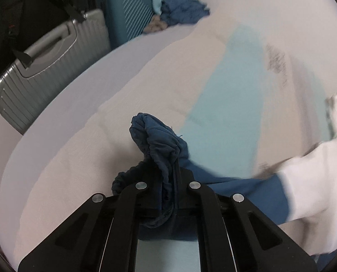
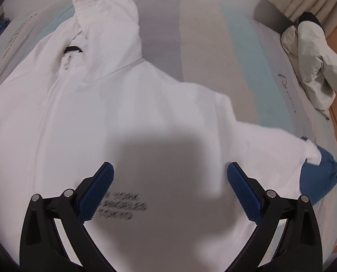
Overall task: Fold large clothes
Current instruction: 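Grasp one blue cuff with the left tool and lift it across the body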
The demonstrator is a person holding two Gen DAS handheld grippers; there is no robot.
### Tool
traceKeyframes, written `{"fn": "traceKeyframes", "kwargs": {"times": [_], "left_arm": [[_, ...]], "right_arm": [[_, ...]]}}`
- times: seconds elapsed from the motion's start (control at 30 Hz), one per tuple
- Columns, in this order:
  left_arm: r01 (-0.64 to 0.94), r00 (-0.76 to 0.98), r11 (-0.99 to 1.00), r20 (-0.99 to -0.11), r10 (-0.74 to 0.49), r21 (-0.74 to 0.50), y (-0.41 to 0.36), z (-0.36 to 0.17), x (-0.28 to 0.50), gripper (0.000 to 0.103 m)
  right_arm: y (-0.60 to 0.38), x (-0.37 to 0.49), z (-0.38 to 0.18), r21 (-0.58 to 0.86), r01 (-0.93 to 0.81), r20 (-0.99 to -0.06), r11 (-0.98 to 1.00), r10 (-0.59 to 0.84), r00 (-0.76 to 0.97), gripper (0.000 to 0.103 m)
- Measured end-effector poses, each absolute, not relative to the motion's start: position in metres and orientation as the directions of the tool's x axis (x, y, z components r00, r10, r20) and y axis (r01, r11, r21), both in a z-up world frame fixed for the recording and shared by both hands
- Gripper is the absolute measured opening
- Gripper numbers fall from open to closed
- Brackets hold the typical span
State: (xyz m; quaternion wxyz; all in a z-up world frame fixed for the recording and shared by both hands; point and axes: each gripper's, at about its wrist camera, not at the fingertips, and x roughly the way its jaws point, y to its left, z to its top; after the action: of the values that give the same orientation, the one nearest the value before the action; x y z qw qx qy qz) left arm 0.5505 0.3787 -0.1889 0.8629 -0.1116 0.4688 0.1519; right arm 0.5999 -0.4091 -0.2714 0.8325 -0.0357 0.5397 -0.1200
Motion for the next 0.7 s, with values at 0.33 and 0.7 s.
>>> {"fn": "traceKeyframes", "kwargs": {"times": [0.33,0.7], "left_arm": [[-0.182,0.631,0.979,-0.775,0.043,-0.094,0.199,-0.151,0.580,0.004],[-0.016,0.671,0.996,-0.739,-0.054,-0.087,-0.030,-0.141,0.614,0.004]], "right_arm": [[-0.481,0.578,-0.255,-0.183,0.218,-0.879,0.959,-0.259,0.401,0.096],[-0.580,0.510,-0.262,-0.124,0.219,-0.897,0.968,-0.203,0.393,0.096]]}}
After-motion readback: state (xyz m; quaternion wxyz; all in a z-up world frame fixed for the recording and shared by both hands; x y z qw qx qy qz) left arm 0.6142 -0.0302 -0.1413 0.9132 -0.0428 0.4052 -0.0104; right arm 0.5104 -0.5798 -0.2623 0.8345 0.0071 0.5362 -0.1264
